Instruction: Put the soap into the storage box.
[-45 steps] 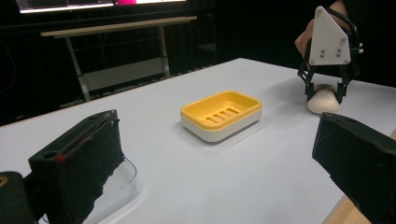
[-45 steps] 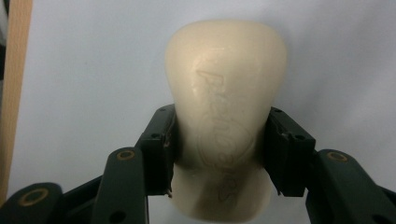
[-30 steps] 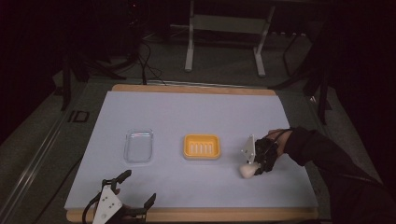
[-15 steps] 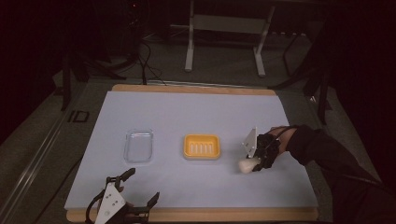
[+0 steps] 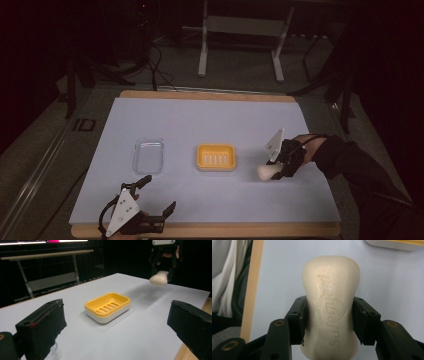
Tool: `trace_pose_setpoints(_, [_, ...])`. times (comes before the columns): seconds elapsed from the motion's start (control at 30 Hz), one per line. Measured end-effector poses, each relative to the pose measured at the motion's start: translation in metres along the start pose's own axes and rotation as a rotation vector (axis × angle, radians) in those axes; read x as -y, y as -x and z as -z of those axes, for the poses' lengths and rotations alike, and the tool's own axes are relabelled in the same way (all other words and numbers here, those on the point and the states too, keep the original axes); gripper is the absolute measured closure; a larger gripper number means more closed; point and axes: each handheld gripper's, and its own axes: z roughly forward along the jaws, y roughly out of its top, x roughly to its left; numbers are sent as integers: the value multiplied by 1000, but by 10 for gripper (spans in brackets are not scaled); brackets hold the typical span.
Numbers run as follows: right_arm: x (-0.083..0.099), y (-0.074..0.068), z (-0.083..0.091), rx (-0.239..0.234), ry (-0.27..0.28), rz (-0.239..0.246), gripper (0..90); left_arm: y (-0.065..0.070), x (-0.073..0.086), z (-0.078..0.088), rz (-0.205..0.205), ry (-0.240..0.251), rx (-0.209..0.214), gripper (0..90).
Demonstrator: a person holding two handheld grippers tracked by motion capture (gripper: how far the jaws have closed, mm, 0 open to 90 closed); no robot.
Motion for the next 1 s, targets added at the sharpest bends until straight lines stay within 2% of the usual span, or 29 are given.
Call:
trace_pose_setpoints(0.33, [-12, 4, 19, 43, 37, -48, 495, -1, -2, -8, 8, 7, 33, 17])
trace_pose_setpoints(0.63, [-29, 6, 22, 80, 36, -38, 495, -3, -4, -14, 6, 14, 36, 17])
trace_pose_setpoints(0.83, [-41, 14, 29, 98, 73, -45, 494, -4, -4, -13, 10, 24, 30, 17])
trace_pose_setpoints(1.0, [-52, 19, 35, 115, 82, -26, 495, -2, -4, -14, 2, 16, 37, 17])
